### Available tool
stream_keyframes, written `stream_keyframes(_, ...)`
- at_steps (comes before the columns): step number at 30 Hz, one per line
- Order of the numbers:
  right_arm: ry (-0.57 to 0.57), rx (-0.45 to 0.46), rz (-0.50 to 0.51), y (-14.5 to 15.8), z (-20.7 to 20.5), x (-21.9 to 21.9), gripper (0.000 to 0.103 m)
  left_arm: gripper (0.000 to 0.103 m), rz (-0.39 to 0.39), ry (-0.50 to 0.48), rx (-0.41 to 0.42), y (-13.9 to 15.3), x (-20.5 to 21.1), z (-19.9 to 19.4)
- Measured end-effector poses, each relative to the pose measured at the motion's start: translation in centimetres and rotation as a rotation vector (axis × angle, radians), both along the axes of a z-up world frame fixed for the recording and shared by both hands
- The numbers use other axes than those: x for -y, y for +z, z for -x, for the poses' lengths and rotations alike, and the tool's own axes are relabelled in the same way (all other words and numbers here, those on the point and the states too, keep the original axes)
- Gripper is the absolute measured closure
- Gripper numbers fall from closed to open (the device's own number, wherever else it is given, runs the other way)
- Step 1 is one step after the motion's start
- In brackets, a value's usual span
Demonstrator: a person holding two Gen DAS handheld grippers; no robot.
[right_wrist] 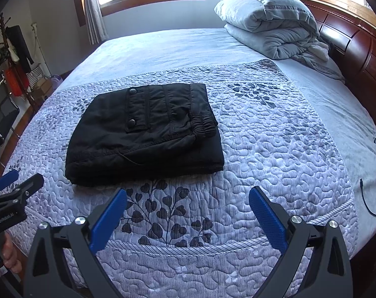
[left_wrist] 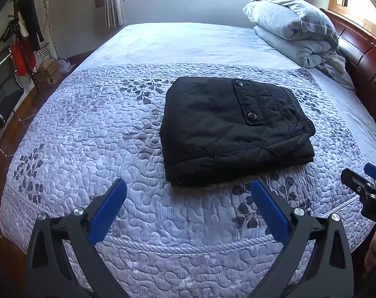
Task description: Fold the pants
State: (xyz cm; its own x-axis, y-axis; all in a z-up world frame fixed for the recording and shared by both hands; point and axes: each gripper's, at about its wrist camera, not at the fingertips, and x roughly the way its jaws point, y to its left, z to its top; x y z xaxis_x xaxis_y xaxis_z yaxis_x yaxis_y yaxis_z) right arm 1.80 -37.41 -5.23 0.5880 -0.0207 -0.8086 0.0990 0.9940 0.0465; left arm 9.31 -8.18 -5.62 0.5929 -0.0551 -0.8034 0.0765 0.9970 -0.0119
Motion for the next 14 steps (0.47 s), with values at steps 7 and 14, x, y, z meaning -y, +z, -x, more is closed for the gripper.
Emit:
stream_keyframes(7, 0.001, 0.001, 0.001, -0.03, 0.0, 0.04, 0.004, 0.003, 0.001, 0.002, 0.004, 0.05, 0.15, 0.02)
stream_keyframes(14, -0.001, -0.002, -0.004, -0.16, -0.04, 0.33, 0.004, 0.003, 0.078, 0.023, -0.023, -0.16, -0.61, -0.12)
